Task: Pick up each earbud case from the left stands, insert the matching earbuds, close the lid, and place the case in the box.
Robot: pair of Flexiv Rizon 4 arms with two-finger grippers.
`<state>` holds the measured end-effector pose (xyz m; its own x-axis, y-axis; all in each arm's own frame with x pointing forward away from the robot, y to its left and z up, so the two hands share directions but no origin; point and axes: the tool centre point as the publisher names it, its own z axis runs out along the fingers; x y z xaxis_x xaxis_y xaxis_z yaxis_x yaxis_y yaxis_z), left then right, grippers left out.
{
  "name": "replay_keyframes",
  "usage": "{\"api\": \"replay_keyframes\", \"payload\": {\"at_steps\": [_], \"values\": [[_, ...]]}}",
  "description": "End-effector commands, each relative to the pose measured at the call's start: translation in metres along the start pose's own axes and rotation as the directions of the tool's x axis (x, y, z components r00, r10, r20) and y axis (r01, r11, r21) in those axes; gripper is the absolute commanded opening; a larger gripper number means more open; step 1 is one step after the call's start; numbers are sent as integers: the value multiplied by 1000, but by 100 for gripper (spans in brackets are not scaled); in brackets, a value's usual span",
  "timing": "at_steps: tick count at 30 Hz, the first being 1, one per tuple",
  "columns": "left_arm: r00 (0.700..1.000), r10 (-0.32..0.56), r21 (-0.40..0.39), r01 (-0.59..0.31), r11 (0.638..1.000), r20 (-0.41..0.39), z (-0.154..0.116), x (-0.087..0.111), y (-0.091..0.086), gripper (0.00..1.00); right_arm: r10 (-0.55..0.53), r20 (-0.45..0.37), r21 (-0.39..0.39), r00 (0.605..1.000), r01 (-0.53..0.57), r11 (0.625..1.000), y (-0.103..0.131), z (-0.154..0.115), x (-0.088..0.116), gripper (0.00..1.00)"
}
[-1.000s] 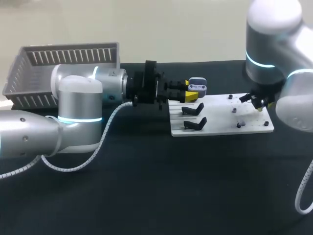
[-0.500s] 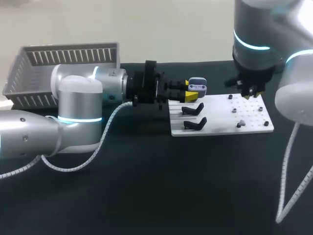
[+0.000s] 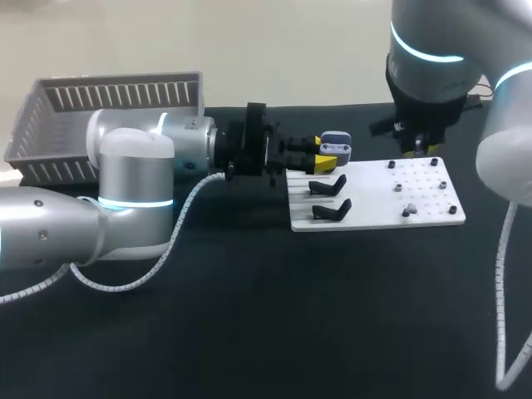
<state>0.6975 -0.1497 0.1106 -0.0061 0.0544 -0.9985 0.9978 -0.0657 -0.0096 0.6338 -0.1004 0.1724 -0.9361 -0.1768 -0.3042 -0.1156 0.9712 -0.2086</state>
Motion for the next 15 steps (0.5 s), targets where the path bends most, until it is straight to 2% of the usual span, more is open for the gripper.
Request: {"api": "replay_keyframes", "payload": {"at_steps": [1,5,11,15], "values": [[1000,2,-5,-2,1000,2,0,1,-1,0,1,2,0,1000,-1,1000,0,0,0,0],[1000,2,-5,-2,1000,2,0,1,-1,0,1,2,0,1000,-1,1000,0,0,0,0],[1000,2,-5,-2,1000,2,0,1,-1,0,189,-19,4,982,-189,982,14,-12,-9,0],[999,38,4,-38,999,9,5,-3,-3,0,275,-21,9,961,-275,961,23,-16,-16,0]]}}
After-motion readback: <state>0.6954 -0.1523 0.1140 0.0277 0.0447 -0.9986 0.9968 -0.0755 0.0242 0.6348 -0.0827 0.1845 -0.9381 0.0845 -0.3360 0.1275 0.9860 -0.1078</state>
